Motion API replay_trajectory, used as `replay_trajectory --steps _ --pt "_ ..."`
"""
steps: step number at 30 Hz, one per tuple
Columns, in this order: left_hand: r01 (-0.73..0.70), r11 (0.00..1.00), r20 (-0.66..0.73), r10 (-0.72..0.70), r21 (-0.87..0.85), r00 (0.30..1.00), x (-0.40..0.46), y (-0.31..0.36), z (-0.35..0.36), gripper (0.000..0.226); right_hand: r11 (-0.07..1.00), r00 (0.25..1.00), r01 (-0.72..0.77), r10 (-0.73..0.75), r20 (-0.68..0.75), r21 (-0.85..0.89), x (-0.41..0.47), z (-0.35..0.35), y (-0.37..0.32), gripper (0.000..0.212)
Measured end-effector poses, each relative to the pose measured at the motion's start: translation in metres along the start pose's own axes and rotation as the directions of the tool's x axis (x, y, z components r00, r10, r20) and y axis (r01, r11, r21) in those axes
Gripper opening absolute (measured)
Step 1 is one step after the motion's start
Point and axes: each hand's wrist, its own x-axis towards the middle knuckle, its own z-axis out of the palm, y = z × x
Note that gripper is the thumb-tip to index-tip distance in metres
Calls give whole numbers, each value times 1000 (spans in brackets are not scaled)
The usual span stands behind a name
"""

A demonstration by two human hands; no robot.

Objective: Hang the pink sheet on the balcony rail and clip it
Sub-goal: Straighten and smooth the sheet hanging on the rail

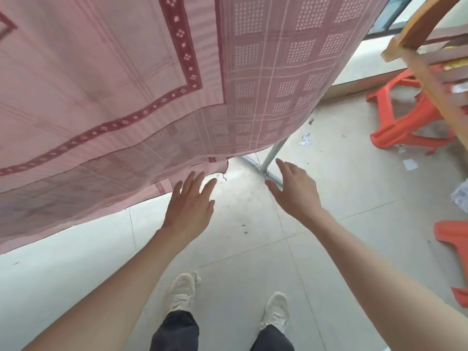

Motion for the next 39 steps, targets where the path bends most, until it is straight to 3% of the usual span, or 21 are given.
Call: replay_trajectory --steps 2,4,5,7,8,10,12,13,14,15,17,21,24,27,29,32,39 --pt "49 998 -60 -51 -30 997 18 2 24 49 994 1000 11 -12 14 112 21 18 11 58" --pt "81 993 -138 -93 -90 986 32 5 49 47 879 990 -134 98 102 458 40 33 17 58" --pt "87 982 -183 -117 -167 976 39 6 61 45 701 970 -241 153 188 672 48 39 19 57" --pt "124 881 -228 -251 -457 941 53 12 82 40 179 931 -361 127 343 915 64 51 26 52" --pt "154 771 -202 -345 -618 917 60 14 91 38 -30 935 -347 68 348 938 73 58 31 51" --pt "233 430 -19 -505 -872 863 74 18 101 34 -304 964 -258 -15 266 917 90 68 39 55" --pt "186 -69 195 -496 -980 846 87 19 105 29 -470 987 -151 -20 160 870 104 77 43 48" --pt "124 -283 243 -436 -951 867 93 17 105 27 -520 995 -92 -11 102 849 109 80 45 41" --pt "45 -434 227 -378 -900 898 98 15 106 21 -552 999 -31 2 39 833 114 83 47 34" --pt "-32 -521 175 -343 -853 923 103 12 107 14 -565 1000 24 19 -16 825 118 83 49 28" --pt "-166 -587 57 -342 -792 938 107 7 108 9 -564 994 109 44 -102 819 120 83 51 20" --pt "-287 -512 -8 -479 -810 878 101 -7 113 11 -508 988 149 48 -146 849 112 93 50 10" --pt "-307 -499 19 -546 -811 838 93 -18 115 10 -404 987 159 69 -143 901 100 108 47 16" --pt "-338 -511 18 -571 -791 821 89 -27 115 12 -369 978 206 60 -198 906 94 117 44 25" --pt "-350 -463 -3 -599 -814 801 91 -28 118 11 -362 975 221 69 -211 906 94 120 44 27" --pt "-321 -397 0 -628 -860 778 95 -25 130 10 -332 975 221 100 -199 917 95 129 51 28" --pt "-243 -368 84 -683 -897 726 105 -41 146 10 -217 980 173 136 -146 961 103 152 57 27"
